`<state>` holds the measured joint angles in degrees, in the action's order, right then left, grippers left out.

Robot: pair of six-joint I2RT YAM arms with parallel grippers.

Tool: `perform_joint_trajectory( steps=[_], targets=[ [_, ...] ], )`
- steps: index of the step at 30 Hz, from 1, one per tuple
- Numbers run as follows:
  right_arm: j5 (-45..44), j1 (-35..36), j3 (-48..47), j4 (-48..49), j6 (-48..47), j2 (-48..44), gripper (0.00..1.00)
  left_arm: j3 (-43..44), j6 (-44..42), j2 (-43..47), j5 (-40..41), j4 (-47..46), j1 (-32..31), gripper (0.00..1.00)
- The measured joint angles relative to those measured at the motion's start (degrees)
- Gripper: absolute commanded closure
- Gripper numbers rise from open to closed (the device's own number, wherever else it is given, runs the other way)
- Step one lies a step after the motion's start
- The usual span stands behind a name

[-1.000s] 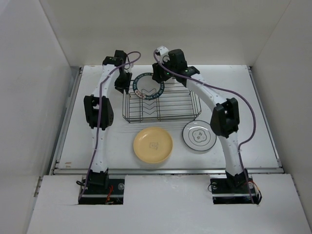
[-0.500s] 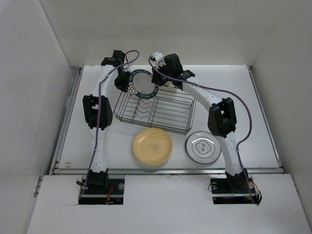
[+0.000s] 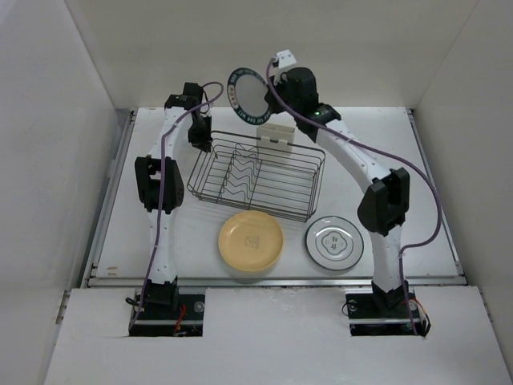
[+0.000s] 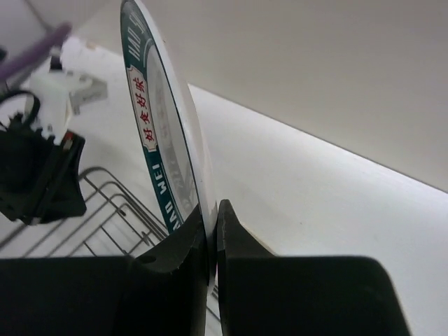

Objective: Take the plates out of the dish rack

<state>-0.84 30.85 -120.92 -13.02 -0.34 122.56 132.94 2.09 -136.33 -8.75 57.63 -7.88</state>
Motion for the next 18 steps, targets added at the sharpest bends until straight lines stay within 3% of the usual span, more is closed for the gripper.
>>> perform_joint_trajectory(
  steps=[5,12,18],
  targets=[
    [-1.2,-5.2,3.6,-3.5,11.2,-10.6,1.00,-0.2,3.2,0.0,-2.1,-0.2,1.1,1.00],
    [3.3,-19.7,38.6,-10.7,28.0,-44.3,1.00,-1.3,6.7,0.3,-4.1,-0.9,1.5,1.00],
    [2.7,-21.8,59.5,-24.3,39.7,-67.4,1.00,-4.2,11.4,1.7,-7.0,-3.1,2.0,1.00]
  ],
)
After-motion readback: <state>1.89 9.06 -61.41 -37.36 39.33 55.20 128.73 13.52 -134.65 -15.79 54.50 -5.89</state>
